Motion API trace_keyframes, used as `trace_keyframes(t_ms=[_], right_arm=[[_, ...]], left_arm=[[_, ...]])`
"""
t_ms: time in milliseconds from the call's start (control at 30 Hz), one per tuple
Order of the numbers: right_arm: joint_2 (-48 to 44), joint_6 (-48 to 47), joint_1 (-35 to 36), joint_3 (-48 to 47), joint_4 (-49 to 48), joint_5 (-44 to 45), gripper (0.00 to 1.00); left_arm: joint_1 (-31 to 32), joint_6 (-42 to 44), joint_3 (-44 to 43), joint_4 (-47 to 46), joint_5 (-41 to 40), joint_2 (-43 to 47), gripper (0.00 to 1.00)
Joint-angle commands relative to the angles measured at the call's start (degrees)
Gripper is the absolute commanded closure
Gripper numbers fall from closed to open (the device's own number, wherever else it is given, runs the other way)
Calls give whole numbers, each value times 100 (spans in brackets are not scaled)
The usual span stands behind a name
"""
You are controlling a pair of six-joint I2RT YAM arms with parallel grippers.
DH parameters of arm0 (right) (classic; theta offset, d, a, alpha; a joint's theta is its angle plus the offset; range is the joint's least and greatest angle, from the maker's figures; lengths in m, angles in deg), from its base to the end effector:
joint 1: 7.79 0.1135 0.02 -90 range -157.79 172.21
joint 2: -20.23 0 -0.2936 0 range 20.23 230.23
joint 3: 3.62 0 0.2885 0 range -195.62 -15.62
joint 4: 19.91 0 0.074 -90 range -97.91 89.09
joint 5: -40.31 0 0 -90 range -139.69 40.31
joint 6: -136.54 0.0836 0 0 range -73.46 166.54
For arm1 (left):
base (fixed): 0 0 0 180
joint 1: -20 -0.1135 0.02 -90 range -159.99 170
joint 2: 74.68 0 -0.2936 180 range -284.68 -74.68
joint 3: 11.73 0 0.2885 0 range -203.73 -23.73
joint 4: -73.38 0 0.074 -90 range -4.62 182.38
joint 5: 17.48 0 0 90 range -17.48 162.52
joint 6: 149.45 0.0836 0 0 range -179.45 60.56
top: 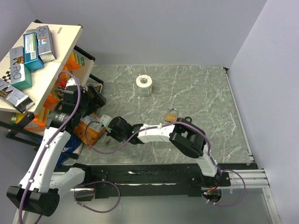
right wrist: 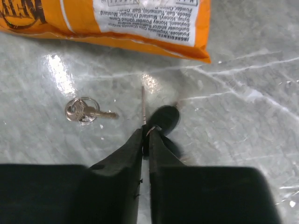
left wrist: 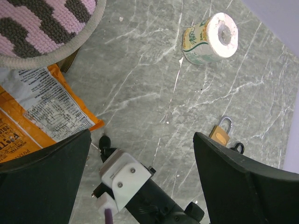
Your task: Unlock with the key
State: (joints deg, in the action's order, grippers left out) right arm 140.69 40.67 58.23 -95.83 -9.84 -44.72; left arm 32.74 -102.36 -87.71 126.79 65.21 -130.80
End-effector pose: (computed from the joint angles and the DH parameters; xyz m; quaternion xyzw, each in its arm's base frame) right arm 0.2287 0.4963 0.1325 -0.5125 0.7390 0.1844 0.3964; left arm 0.2544 -0.0466 0.3685 -0.2580 0.8412 -0.1706 0.4436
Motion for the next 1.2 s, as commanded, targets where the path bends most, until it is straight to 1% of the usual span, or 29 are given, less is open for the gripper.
trace_keyframes(t_ms=[0,33,100,167,200,300,333,400,433,500,567,633,667,700,767,800,867,933,1033,1067,1133,1167], right_arm=[[-23,77,-19,-74,465,451,98],[-145,199,-28,-66,553,522,100],[-321,340,-141,39,606,514,100],[-672,569,-229,162,668,330,100],[-804,822,-378,320,677,216,100],[-1349,1200,-685,592,782,-285,100],[-1629,1289,-791,663,800,-626,100],[-1911,1578,-1124,857,870,-935,100],[-2200,1667,-1231,927,888,-1224,100],[-2604,1912,-1581,1085,1001,-1498,100],[-2878,2089,-1793,1199,1142,-1744,100],[-3335,2353,-2056,1305,1327,-1833,100],[-3510,2432,-2136,1462,1345,-1868,100],[-3869,2598,-2198,1551,1345,-1868,100],[-4231,2739,-2417,1814,1327,-1833,100],[-4581,2905,-2505,1894,1310,-1824,100],[-4934,3073,-2689,2156,1143,-1851,100],[-5339,3346,-2770,2324,846,-2000,100],[-5665,3811,-2902,2588,467,-2395,100],[-5726,3934,-2919,2667,222,-2483,100],[-5876,4242,-2928,2755,-78,-2589,100],[-5920,4330,-2919,2799,-244,-2580,100]], left_arm=[[10,55,-79,-142,37,101,4],[10,55,-79,-150,45,92,4],[10,81,-79,-159,80,92,4],[10,134,-88,-212,124,83,4],[10,152,-96,-221,168,83,4],[10,310,-79,-361,405,101,4],[10,345,-62,-414,615,118,4],[10,520,17,-633,809,145,4],[88,599,44,-730,1019,162,4],[264,863,62,-958,1248,145,4],[335,995,18,-1108,1731,84,4],[353,900,53,-1441,2048,57,4],[353,795,166,-1625,2432,74,4],[353,733,228,-1914,2601,83,4],[362,566,316,-2119,3014,101,4],[353,504,317,-2172,3112,84,4],[353,268,264,-2242,3235,-21,4],[353,109,220,-2434,3569,-170,4],[353,-164,272,-2865,4324,-347,4],[353,-356,377,-3293,4509,-373,4],[353,-620,509,-3725,4947,-426,4],[353,-900,580,-3971,5011,-444,4]])
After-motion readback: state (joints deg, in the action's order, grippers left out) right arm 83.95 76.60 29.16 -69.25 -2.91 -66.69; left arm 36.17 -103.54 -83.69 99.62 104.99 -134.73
